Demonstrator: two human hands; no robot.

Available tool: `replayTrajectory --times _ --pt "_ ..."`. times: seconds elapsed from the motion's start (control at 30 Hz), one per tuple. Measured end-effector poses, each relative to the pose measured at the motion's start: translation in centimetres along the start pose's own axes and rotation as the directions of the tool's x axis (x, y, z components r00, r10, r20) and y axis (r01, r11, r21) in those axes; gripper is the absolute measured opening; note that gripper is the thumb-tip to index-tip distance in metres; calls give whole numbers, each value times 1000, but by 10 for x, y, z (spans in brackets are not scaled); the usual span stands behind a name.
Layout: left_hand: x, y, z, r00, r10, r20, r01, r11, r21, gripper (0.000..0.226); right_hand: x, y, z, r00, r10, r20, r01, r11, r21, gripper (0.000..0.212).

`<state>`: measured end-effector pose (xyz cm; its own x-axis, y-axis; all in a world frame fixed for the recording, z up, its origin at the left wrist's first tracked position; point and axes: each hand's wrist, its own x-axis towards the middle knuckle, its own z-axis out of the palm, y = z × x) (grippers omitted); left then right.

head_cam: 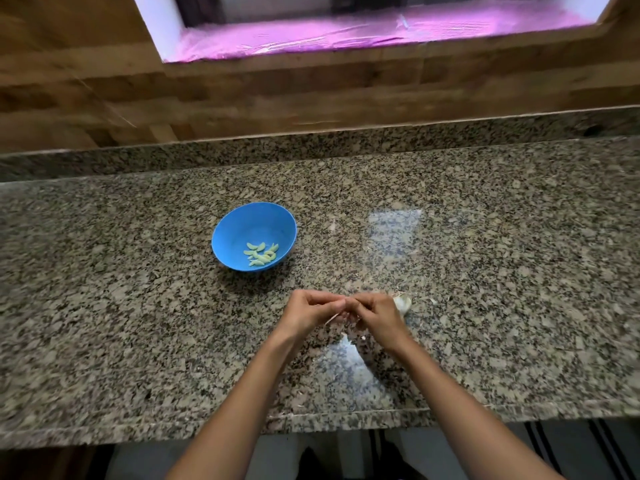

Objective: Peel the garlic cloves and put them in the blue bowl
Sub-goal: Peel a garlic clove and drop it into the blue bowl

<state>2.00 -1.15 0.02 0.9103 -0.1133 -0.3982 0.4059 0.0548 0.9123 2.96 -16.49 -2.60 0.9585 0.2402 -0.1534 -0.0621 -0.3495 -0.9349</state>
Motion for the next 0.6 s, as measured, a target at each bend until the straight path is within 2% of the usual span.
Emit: replayTrajectory --times 0.07,0.13,0.2,0.23,0.27,0.3,0.4,0.5,0.6 --pt "-1 -7 1 996 58 -63 -57 998 13 18 -1 1 6 1000 14 -23 -12 996 86 24" --pt "-1 -17 5 971 175 -161 -139 967 213 15 -1 2 12 999 24 -24 -22 993 113 26" --pt "-2 -29 11 925 335 -180 -184 807 561 16 -2 7 17 998 45 -33 -41 994 97 33" --pt "-4 -33 13 905 392 -162 -189 714 674 17 -2 9 18 997 66 -42 -62 993 99 33" --pt "-4 -36 14 900 409 -153 -187 677 712 18 -3 12 18 995 85 -46 -79 989 127 31" --pt "-3 -36 13 912 380 -154 -176 702 690 18 -4 14 18 995 96 -38 -89 983 159 28" --pt "1 -34 7 978 161 -130 -76 867 493 22 -7 17 15 996 78 30 -82 984 158 22" --pt "4 -34 4 983 123 -137 -28 837 547 22 -7 16 13 993 85 75 -93 991 100 20" --pt "1 -35 7 965 218 -148 -87 795 601 18 -7 17 14 991 121 63 -130 976 174 21"
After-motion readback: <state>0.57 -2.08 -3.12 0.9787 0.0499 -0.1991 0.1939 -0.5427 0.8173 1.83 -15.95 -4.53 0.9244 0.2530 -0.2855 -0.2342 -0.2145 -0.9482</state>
